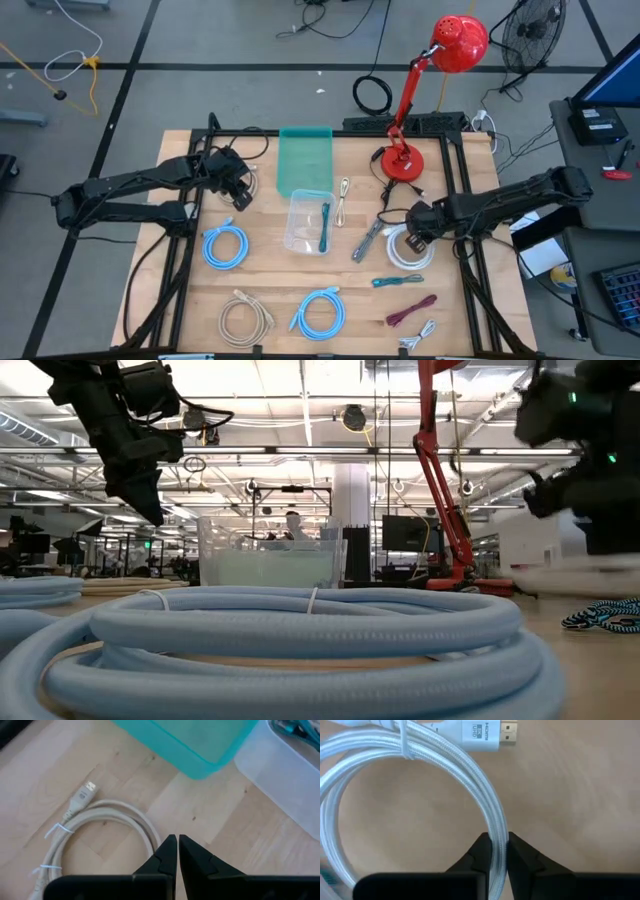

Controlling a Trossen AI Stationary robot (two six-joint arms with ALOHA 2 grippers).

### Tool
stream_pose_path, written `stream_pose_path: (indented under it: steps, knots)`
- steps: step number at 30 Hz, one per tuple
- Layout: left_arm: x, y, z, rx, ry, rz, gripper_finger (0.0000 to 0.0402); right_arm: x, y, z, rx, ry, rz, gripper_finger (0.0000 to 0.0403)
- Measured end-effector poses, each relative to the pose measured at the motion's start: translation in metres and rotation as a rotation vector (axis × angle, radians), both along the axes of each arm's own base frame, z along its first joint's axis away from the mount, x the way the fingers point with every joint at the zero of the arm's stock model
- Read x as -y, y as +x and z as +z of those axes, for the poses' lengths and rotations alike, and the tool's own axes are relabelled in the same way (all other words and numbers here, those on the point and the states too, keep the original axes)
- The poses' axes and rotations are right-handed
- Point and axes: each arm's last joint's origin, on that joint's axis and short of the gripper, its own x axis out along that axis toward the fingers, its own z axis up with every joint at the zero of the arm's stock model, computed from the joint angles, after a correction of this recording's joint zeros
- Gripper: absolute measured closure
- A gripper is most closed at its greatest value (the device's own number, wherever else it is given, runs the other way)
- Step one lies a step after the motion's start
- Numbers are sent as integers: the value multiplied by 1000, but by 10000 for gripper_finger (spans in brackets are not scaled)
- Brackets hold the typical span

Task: Pick & Place USB Port
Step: Put the white rolled USB cable into the blue bin

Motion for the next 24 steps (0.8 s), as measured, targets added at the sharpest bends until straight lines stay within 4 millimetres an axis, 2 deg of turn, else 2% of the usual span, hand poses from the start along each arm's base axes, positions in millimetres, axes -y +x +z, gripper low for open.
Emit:
stream_pose_path:
  steps: [6,10,13,17,21,24]
  knots:
    - [-2,4,-11,74,26,12,378,-10,30,34,267,-47,66,375]
    - [-3,6,-22,123,27,40,378,-4,54,52,510,-122,70,375]
    - [-3,6,-24,140,26,51,378,10,74,61,682,-171,57,375]
    - [-4,8,-23,159,42,64,378,35,96,63,827,-224,34,375]
    - [-6,12,-18,220,78,70,378,67,115,57,899,-196,20,375]
    - [-10,15,-13,279,107,80,378,90,127,51,878,-215,-13,375]
